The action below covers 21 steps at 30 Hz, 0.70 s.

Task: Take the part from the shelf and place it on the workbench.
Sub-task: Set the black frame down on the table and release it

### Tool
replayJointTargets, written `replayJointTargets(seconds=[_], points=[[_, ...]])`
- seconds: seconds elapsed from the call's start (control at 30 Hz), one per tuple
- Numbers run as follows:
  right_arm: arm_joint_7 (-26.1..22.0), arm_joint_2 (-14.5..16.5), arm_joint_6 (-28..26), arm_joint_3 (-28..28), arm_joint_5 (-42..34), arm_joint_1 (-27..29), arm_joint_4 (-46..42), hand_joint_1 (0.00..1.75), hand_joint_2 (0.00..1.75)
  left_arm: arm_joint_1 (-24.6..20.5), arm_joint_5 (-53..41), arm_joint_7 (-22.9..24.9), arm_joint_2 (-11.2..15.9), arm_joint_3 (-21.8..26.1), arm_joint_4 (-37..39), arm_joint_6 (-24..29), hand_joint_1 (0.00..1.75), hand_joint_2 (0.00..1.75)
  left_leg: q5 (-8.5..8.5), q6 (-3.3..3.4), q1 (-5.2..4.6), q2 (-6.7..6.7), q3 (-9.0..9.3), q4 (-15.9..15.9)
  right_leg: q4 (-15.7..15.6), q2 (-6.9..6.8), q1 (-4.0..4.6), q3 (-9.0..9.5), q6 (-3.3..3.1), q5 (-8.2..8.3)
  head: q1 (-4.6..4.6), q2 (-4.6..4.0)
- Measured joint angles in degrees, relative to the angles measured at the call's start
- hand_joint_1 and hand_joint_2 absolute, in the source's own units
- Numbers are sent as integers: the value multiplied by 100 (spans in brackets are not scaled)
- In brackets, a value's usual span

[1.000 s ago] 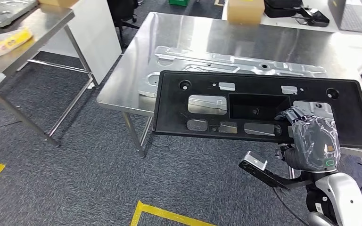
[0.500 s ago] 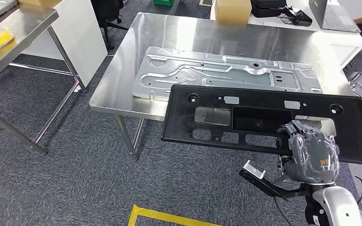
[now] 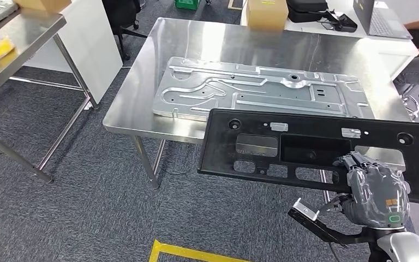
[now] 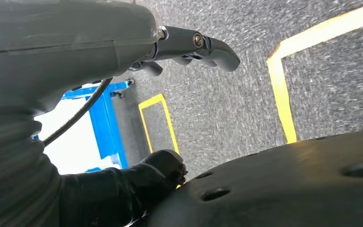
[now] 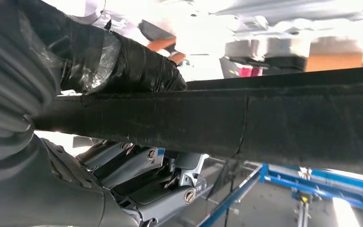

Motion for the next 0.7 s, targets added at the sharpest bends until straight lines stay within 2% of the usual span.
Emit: replayJointTargets(seconds=[0.03, 0.07, 0.13, 0.17, 0.2, 0.23, 0.3, 0.33, 0.37, 0.43, 0.5, 0.53, 0.57, 0.6, 0.67, 0.7], points=[[0, -8, 10, -10, -2, 33, -3, 175, 175, 2, 11, -10, -1, 2, 0, 8, 0, 175, -17, -24, 11, 15, 15, 3, 105, -10, -23, -68, 19, -2, -1, 0], [2, -18, 21, -18, -3, 64, -8, 175, 175, 3, 21, -28, -2, 3, 0, 24, 0, 175, -43, -60, 31, 27, 41, 9, 2, -23, -49, -29, 40, 107, -1, 0], [20, -42, 46, -41, 11, 124, -38, 175, 175, 8, 45, -94, 2, 16, 0, 83, 0, 175, -122, -156, 74, 44, 112, 28, -708, -63, -101, 319, 103, 505, 1, 0], [34, -49, 58, -52, 24, 150, -57, 175, 175, 8, 55, -137, 10, 30, 0, 125, 0, 175, -163, -207, 86, 51, 143, 48, -1048, -86, -101, 469, 114, 582, 7, 0], [54, -56, 75, -62, 37, 174, -77, 175, 175, 9, 62, -179, 18, 48, 0, 172, 0, 175, -199, -258, 82, 57, 157, 59, -1262, -108, -90, 564, 85, 615, 9, 0], [75, -60, 93, -64, 48, 201, -89, 175, 175, 15, 68, -216, 28, 66, 0, 224, 0, 175, -227, -306, 69, 64, 174, 70, -1329, -117, -72, 590, 29, 574, 13, 0], [128, -60, 140, -60, 56, 247, -103, 175, 175, 17, 71, -280, 44, 89, 0, 322, 0, 175, -267, -384, 59, 72, 209, 84, -1300, -106, -52, 608, -124, 547, 8, 0], [157, -51, 159, -55, 59, 258, -106, 175, 175, 16, 75, -307, 53, 94, 0, 364, 0, 175, -283, -413, 67, 72, 208, 156, -1297, -89, -53, 649, -180, 533, 7, 0], [179, -38, 173, -48, 61, 249, -108, 175, 175, 12, 79, -334, 59, 96, 0, 396, 0, 175, -311, -433, 77, 67, 142, 314, -1300, -79, -48, 698, -232, 507, 4, 0], [210, 20, 193, -25, 67, 198, -100, 175, 175, 9, 90, -375, 63, 102, 0, 444, 0, 175, -481, -450, 82, 56, -219, 953, -1319, -70, -20, 795, -320, 444, 4, 0], [227, 103, 211, 5, 71, 139, -64, 175, 175, 11, 107, -398, 66, 119, 0, 471, 0, 175, -754, -435, 65, 54, -743, 1658, -1322, -54, 33, 879, -378, 364, 3, 0], [234, 140, 218, 17, 72, 118, -41, 175, 175, 11, 116, -404, 67, 128, 0, 479, 0, 175, -810, -407, 47, 52, -933, 1820, -1323, -41, 64, 935, -398, 316, 3, 0], [240, 167, 221, 26, 72, 99, -17, 175, 175, 14, 123, -408, 67, 135, 0, 484, 0, 175, -748, -359, 22, 50, -1025, 1782, -1325, -26, 99, 1006, -414, 263, 3, 0], [246, 188, 221, 32, 72, 83, 3, 175, 175, 19, 127, -410, 67, 139, 0, 486, 0, 175, -566, -288, -14, 45, -1021, 1559, -1328, -13, 134, 1086, -426, 207, 3, 0], [256, 227, 221, 40, 72, 48, 42, 175, 175, 43, 128, -410, 85, 146, 0, 490, 0, 175, 15, -75, -123, 15, -890, 877, -1340, 4, 192, 1236, -440, 89, 20, 0], [261, 248, 222, 44, 74, 30, 62, 175, 175, 53, 129, -411, 97, 151, 0, 495, 0, 175, 205, 14, -169, -7, -830, 607, -1357, 18, 203, 1284, -428, 39, 34, 0]])
